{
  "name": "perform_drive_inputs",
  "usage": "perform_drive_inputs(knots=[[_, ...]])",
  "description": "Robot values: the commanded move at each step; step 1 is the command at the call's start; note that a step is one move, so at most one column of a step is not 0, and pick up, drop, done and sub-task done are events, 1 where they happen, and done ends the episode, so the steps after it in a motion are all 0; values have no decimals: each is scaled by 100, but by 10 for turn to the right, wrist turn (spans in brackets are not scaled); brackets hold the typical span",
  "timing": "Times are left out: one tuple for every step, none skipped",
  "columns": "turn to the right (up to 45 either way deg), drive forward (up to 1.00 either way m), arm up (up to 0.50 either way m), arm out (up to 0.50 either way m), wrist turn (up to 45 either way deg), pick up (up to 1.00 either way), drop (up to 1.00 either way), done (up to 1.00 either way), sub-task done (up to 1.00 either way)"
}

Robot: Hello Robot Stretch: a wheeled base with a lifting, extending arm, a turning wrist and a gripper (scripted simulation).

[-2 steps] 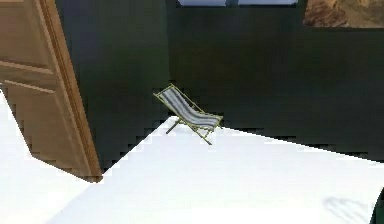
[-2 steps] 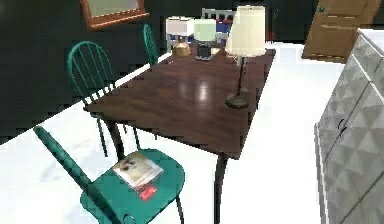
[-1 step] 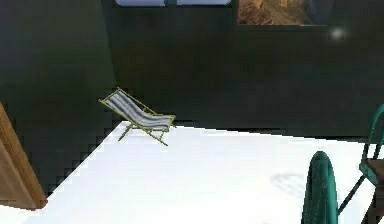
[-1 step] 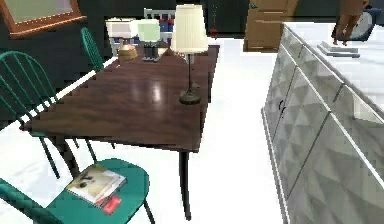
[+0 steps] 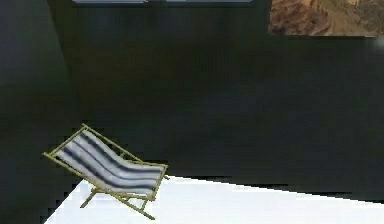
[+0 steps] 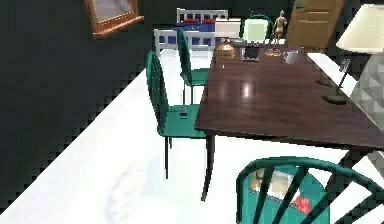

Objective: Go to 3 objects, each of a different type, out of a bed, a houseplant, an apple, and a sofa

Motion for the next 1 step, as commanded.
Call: perform_drive_inputs(knots=[[450, 0, 0, 0, 0, 0, 0, 0, 0]])
